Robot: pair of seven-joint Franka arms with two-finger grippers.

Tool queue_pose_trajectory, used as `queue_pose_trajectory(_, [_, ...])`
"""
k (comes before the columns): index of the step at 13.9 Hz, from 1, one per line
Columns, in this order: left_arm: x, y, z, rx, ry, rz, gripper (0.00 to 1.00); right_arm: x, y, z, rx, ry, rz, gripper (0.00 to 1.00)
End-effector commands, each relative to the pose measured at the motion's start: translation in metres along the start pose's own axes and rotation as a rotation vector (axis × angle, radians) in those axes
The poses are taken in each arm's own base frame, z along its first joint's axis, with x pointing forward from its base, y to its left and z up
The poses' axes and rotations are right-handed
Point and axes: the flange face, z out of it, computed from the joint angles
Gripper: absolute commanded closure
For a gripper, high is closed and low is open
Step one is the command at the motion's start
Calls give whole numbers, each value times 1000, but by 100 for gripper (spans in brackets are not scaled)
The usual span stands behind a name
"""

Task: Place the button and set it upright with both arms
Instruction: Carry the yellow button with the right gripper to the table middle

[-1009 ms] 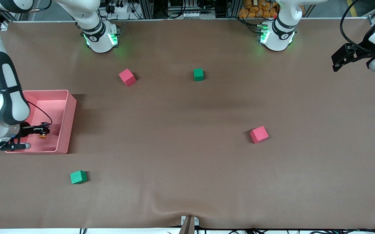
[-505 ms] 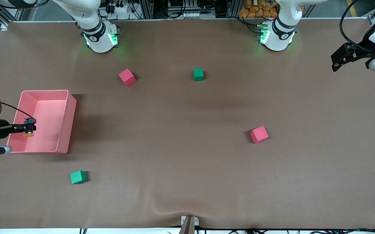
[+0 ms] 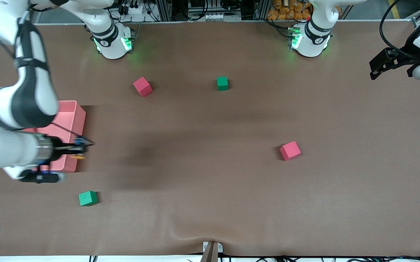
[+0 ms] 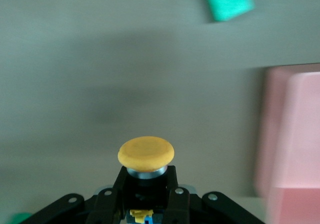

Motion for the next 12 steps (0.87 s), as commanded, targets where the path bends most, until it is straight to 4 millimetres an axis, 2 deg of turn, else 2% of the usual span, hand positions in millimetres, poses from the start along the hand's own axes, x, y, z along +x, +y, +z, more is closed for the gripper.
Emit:
queue_pose_trajectory(1, [-2, -1, -6, -14, 2, -7, 0, 1, -62, 8, 109, 36, 54, 100])
queue_pose_trajectory(2, [0, -1, -3, -12, -5, -10, 0, -1, -87, 14, 119, 59, 33, 100])
queue_pose_trajectory(4, [1, 6, 1, -2, -10, -4, 0, -9, -147, 39, 127, 94, -5, 100])
queue_pose_trajectory(5, [0, 8, -1, -3, -9, 3, 0, -18, -185, 59, 128, 109, -19, 100])
queue_pose_trajectory(7, [1, 12, 0, -14, -7, 17, 0, -28, -242, 109, 140, 130, -5, 100])
queue_pose_trajectory(10, [1, 14, 3, -12, -13, 14, 0, -49, -307, 182, 158, 142, 11, 100])
queue_pose_trajectory(12, [-1, 10, 0, -20, -12, 20, 0, -66, -337, 223, 153, 142, -22, 100])
